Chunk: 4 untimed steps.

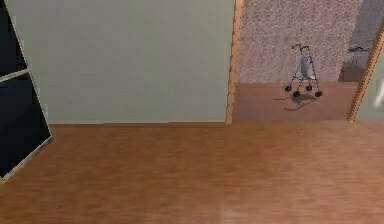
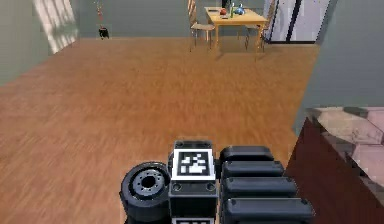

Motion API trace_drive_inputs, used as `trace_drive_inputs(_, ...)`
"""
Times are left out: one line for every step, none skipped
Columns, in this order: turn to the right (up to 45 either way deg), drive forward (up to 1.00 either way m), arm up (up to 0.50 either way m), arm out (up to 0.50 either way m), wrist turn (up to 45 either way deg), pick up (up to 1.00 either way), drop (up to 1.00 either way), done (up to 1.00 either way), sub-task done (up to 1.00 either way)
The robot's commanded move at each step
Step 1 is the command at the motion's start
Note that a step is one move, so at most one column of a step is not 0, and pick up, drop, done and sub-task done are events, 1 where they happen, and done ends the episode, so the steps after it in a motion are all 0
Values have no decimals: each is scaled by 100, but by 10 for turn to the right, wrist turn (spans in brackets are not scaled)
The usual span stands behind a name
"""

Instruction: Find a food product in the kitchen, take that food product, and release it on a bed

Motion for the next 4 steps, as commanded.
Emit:
trace_drive_inputs(300,0,0,0,0,0,0,0,0)
trace_drive_inputs(0,100,0,0,0,0,0,0,0)
trace_drive_inputs(0,100,0,0,0,0,0,0,0)
trace_drive_inputs(30,0,0,0,0,0,0,0,0)
